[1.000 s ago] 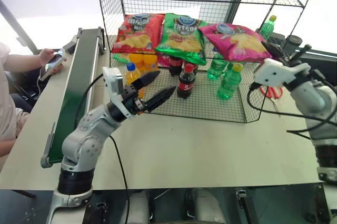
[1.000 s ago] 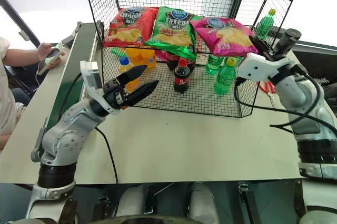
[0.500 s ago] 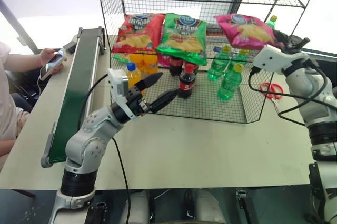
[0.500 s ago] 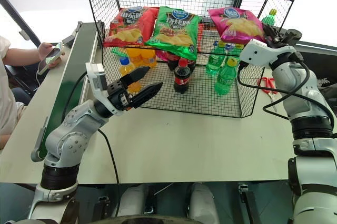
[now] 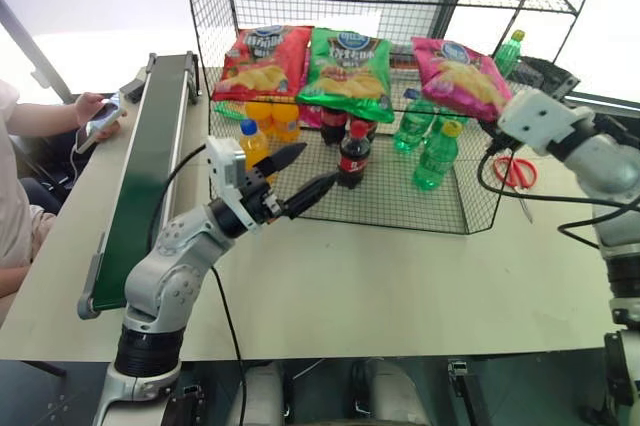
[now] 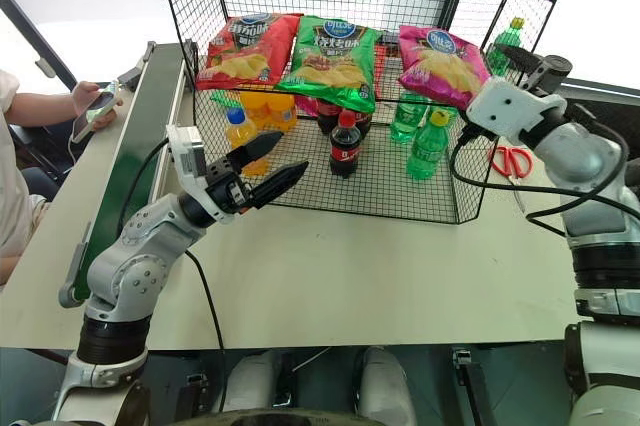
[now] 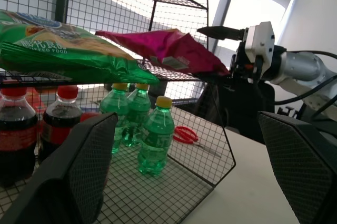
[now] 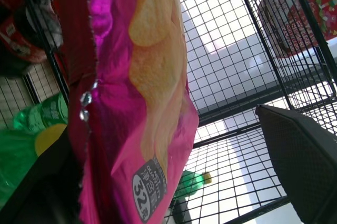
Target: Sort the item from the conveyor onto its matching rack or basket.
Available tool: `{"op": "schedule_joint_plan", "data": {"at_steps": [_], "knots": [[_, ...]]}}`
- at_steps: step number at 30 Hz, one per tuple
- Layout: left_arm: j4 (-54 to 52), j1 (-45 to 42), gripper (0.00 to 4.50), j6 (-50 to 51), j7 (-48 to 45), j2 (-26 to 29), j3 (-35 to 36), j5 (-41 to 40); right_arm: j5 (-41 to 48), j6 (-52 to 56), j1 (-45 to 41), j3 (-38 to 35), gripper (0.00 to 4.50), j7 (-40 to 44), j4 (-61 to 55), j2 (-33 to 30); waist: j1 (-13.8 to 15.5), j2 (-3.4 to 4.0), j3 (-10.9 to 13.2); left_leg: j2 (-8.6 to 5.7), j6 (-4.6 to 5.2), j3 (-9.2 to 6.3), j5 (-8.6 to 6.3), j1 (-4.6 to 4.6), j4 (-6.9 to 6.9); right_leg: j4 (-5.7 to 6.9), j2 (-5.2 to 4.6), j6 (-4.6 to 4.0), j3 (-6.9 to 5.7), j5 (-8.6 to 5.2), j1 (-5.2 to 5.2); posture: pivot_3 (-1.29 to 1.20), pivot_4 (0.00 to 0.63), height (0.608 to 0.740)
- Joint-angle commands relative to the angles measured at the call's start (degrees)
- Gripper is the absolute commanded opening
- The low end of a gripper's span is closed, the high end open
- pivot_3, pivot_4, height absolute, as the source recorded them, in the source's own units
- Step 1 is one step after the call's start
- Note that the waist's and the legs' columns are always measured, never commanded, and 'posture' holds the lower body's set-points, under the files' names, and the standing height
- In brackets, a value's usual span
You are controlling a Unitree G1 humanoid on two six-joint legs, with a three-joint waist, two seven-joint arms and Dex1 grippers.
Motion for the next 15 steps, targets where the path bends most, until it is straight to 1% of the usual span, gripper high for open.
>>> {"op": "schedule_joint_plan", "data": {"at_steps": [1,4,8,9,11,15], "knots": [[-0.4,-0.8,4.50,-1.0,-0.8,-0.2,-0.5,0.5,5.6,1.3,0.6,-2.6,4.45,3.8,-3.1,-0.1,0.0,0.00,0.0,0.00,0.01,0.00,-0.01,0.00,0.00,0.00,0.00,0.00,0.00,0.00,0.00,0.00,0.150,0.740],[-0.3,-0.9,4.50,-0.9,-1.0,-0.1,-0.9,1.0,11.4,3.5,1.4,-3.9,4.45,6.7,-5.3,1.3,0.1,0.00,0.0,0.01,0.05,0.00,-0.03,-0.01,0.00,0.00,-0.01,0.00,0.00,0.00,-0.01,0.00,0.150,0.740],[-0.7,-0.4,4.50,-1.0,-1.4,0.2,-1.6,1.8,9.9,2.2,2.4,-3.5,4.45,6.3,-5.3,1.5,0.1,0.00,0.0,0.00,0.08,0.01,-0.05,-0.02,0.01,0.00,-0.04,-0.01,-0.01,0.00,-0.01,0.00,0.150,0.740],[-0.8,-0.3,4.50,-1.2,-1.6,0.4,-1.7,2.2,10.0,1.6,2.7,-3.3,4.23,6.8,-5.2,1.6,0.1,0.00,0.0,0.00,0.08,0.01,-0.05,-0.02,0.01,0.00,-0.04,-0.01,-0.01,0.00,-0.01,0.00,0.150,0.740],[-0.9,-0.3,4.50,-1.2,-1.6,0.3,-1.7,2.3,8.5,0.5,3.3,-2.9,3.60,6.2,-4.8,1.4,0.1,0.00,0.0,0.00,0.09,0.00,-0.05,-0.02,0.00,0.00,-0.04,-0.01,-0.01,0.00,-0.02,0.00,0.150,0.740],[-1.0,-0.4,4.50,-1.1,-1.4,0.2,-1.6,2.4,6.5,-2.0,2.5,-2.4,1.70,4.4,-2.9,2.1,0.1,0.00,0.0,0.00,0.09,0.01,-0.05,-0.02,0.02,0.00,-0.05,-0.01,-0.01,0.00,-0.02,0.00,0.150,0.740]]}}
